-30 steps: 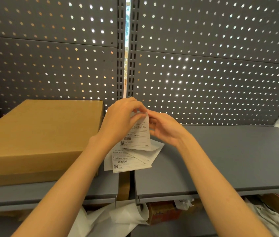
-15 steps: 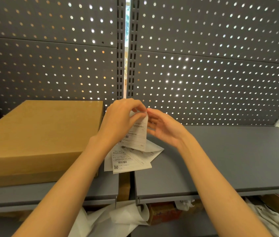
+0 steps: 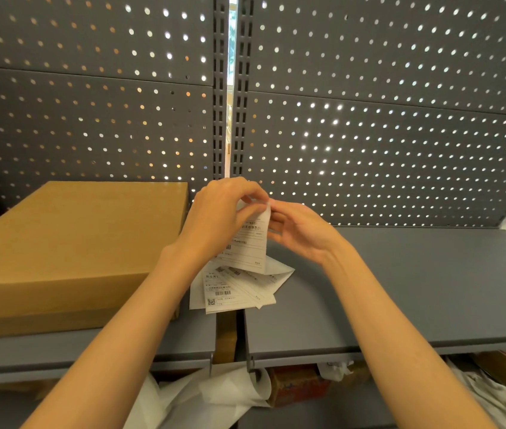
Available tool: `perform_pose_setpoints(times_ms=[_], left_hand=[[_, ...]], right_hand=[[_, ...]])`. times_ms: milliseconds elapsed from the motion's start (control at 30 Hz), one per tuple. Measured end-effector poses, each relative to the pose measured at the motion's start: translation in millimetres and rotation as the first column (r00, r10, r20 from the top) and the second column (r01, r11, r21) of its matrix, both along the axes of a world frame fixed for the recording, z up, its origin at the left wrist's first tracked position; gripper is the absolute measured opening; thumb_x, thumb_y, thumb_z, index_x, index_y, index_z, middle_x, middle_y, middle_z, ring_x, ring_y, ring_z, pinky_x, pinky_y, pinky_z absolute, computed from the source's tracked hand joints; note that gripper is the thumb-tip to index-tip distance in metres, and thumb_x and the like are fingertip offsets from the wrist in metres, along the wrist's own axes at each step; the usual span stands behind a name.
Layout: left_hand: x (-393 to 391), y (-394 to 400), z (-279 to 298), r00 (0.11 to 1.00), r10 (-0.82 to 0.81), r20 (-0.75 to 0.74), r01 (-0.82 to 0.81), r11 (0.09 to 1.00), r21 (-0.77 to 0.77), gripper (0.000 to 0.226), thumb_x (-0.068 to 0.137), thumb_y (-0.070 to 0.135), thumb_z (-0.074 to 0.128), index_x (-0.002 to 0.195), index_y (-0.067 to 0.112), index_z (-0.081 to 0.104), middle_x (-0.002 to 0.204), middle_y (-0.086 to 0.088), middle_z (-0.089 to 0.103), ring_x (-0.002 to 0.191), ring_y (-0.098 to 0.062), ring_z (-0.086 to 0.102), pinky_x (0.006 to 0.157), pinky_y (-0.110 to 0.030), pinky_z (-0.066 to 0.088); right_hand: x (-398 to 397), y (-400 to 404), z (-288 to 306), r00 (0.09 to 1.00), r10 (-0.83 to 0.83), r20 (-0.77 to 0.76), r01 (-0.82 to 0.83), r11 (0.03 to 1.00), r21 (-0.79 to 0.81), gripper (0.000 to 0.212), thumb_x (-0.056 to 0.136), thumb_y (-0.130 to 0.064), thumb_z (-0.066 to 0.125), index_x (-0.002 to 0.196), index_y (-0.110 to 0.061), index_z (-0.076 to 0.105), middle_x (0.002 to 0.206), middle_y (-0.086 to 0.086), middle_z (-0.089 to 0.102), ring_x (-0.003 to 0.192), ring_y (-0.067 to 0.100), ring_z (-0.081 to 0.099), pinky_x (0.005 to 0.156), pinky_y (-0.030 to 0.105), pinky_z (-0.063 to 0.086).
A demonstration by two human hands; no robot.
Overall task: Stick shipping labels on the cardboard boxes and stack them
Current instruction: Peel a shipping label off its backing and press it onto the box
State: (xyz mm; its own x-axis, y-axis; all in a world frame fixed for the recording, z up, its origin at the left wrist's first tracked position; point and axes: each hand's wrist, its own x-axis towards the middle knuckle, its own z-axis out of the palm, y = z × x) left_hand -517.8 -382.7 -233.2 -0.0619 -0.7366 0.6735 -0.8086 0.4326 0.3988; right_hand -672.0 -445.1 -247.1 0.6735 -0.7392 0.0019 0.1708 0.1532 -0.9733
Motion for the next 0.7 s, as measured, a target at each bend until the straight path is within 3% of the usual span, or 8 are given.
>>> perform_pose_setpoints(times_ms=[133, 233, 333, 467, 600, 700], left_hand=[[0, 1, 1, 1.0, -0.004, 0.005, 0.004, 1.0, 0.001, 0.006, 0.085, 0.025, 0.066, 0.09, 0.025, 0.069, 0.089, 0.012, 0.067, 0.082, -0.002, 0.06, 0.08, -0.036, 0.049], [1, 4, 3, 1.0, 0.003, 0.009, -0.003, 1.0, -0.005, 0.004, 0.086, 0.024, 0.064, 0.087, 0.025, 0.068, 0.088, 0.012, 0.065, 0.079, 0.0, 0.057, 0.078, -0.024, 0.044], [0, 6, 4, 0.999, 0.026, 0.039, -0.026, 1.0, 0.0, 0.004, 0.087, 0.024, 0.063, 0.087, 0.024, 0.066, 0.087, 0.014, 0.064, 0.081, -0.002, 0.055, 0.075, -0.012, 0.035], [-1, 7, 5, 0.997, 0.042, 0.062, -0.041, 0.999, -0.016, 0.005, 0.089, 0.022, 0.06, 0.087, 0.024, 0.064, 0.087, 0.012, 0.064, 0.083, -0.007, 0.054, 0.075, -0.023, 0.038], [0, 8, 8, 0.998, 0.035, 0.05, -0.033, 0.999, -0.036, 0.006, 0.09, 0.02, 0.058, 0.088, 0.022, 0.064, 0.086, 0.012, 0.062, 0.08, -0.006, 0.051, 0.072, -0.021, 0.034], [1, 10, 11, 0.999, 0.024, 0.038, -0.023, 0.999, -0.039, 0.007, 0.091, 0.02, 0.058, 0.088, 0.022, 0.063, 0.086, 0.011, 0.063, 0.081, -0.007, 0.053, 0.072, -0.022, 0.038]], right_hand=[[-1, 1, 0, 1.0, 0.016, -0.002, -0.016, 1.0, -0.02, 0.031, 0.097, -0.019, 0.047, 0.119, 0.0, 0.06, 0.112, 0.009, 0.066, 0.103, 0.019, 0.063, 0.098, 0.034, 0.048], [0, 0, 0, 1.0, 0.013, -0.01, -0.013, 1.0, -0.012, 0.037, 0.098, -0.019, 0.047, 0.126, 0.004, 0.055, 0.125, 0.016, 0.061, 0.108, 0.022, 0.061, 0.1, 0.036, 0.047], [1, -1, -1, 1.0, -0.004, -0.009, 0.004, 1.0, 0.009, 0.035, 0.098, -0.019, 0.047, 0.122, 0.004, 0.057, 0.117, 0.014, 0.065, 0.103, 0.02, 0.063, 0.094, 0.033, 0.051], [-2, -2, -3, 0.999, -0.017, -0.029, 0.017, 1.0, 0.01, 0.027, 0.097, -0.019, 0.048, 0.111, -0.001, 0.063, 0.096, 0.005, 0.069, 0.091, 0.015, 0.066, 0.081, 0.029, 0.054], [-4, -2, -5, 0.996, -0.028, -0.084, 0.028, 1.0, 0.008, 0.034, 0.096, -0.022, 0.051, 0.119, 0.002, 0.06, 0.103, 0.008, 0.067, 0.095, 0.016, 0.065, 0.085, 0.031, 0.053], [-6, -3, -9, 0.992, -0.035, -0.123, 0.034, 0.999, -0.009, 0.036, 0.097, -0.024, 0.05, 0.121, 0.002, 0.06, 0.116, 0.016, 0.064, 0.109, 0.025, 0.062, 0.095, 0.038, 0.051]])
